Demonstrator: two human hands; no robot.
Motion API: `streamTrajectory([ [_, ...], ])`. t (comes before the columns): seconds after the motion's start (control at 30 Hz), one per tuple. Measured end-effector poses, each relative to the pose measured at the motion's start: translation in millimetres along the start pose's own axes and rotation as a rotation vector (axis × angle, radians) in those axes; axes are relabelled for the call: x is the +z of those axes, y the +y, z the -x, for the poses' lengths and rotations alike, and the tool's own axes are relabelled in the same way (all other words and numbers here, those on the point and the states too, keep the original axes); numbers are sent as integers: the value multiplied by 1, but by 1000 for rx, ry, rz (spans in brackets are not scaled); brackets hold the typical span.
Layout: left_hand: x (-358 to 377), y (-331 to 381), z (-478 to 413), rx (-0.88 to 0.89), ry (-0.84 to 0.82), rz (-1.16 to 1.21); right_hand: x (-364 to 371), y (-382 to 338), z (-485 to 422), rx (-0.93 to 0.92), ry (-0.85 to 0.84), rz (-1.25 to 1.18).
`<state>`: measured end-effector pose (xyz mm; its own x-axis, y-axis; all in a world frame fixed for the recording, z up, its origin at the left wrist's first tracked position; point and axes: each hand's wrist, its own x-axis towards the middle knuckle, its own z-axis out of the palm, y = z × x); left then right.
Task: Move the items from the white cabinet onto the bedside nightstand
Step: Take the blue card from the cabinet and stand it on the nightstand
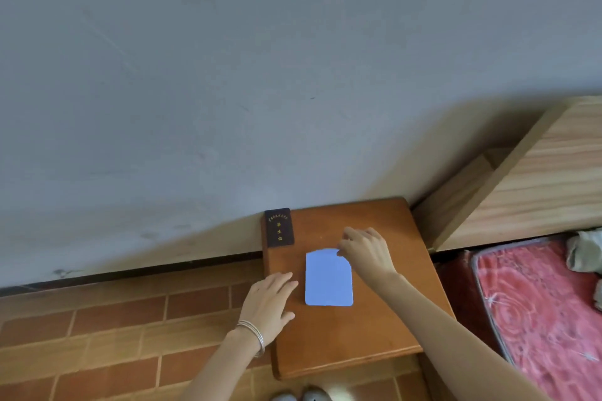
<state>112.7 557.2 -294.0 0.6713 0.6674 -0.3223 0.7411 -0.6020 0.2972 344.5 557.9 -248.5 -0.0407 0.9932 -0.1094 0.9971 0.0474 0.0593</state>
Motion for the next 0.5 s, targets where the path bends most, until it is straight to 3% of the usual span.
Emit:
streamTrajectory([
  [0.1, 25, -3, -10, -26, -33, -17, 19, 3, -12, 18, 76, -61],
  [0.27, 58, -4, -18, -82, -112, -21, 49, -7, 17, 13, 450, -270],
  [0.33, 65, -4, -24, -99, -104, -8, 66, -20, 49, -14, 489, -308],
  [0.4, 71, -7, -34, -116, -83, -8, 99, -30, 77, -61, 334, -328],
  [0.5, 78, -17, -56, -147, -58, -10, 151, -30, 89, 0, -94, -301],
])
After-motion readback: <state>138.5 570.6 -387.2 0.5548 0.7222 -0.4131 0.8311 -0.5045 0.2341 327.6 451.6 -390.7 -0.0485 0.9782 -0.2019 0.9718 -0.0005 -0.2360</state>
